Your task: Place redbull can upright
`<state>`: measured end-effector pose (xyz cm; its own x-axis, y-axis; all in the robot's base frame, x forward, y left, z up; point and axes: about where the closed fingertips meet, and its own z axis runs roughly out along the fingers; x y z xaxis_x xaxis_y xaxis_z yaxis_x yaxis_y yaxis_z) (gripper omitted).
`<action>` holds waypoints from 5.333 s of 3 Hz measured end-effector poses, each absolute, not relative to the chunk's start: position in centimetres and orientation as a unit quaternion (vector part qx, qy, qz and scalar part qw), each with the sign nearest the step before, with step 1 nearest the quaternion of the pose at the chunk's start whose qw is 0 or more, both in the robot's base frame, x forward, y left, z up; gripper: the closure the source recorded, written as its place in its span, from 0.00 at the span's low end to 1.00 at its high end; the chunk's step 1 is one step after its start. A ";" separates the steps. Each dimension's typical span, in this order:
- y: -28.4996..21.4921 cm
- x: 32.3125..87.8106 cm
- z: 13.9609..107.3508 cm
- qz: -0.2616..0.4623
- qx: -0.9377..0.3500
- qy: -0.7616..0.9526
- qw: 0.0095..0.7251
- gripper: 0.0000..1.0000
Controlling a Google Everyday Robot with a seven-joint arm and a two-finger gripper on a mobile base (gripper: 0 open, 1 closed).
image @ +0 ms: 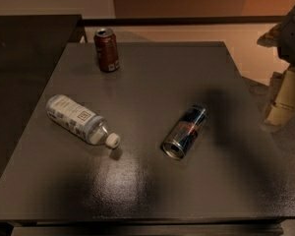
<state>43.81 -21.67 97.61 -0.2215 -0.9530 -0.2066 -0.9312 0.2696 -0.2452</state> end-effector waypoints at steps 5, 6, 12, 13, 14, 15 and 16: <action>-13.6 43.5 94.7 -0.030 -0.780 0.604 0.161 0.00; -12.0 43.2 92.5 -0.038 -0.831 0.535 0.150 0.00; -9.0 42.3 83.6 -0.003 -0.951 0.303 0.057 0.18; -8.8 42.7 83.9 -0.002 -0.950 0.307 0.052 0.42; -8.5 43.0 85.1 0.001 -0.946 0.318 0.059 0.65; -8.1 44.0 86.7 0.006 -0.932 0.354 0.081 0.88; -7.9 45.5 88.7 0.023 -0.900 0.420 0.112 1.00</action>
Offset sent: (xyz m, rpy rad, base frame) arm 0.0015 0.0110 -0.0020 0.0071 -0.0011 0.0622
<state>45.50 -7.90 88.70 0.6454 -0.7515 -0.1367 -0.7621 -0.6212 -0.1825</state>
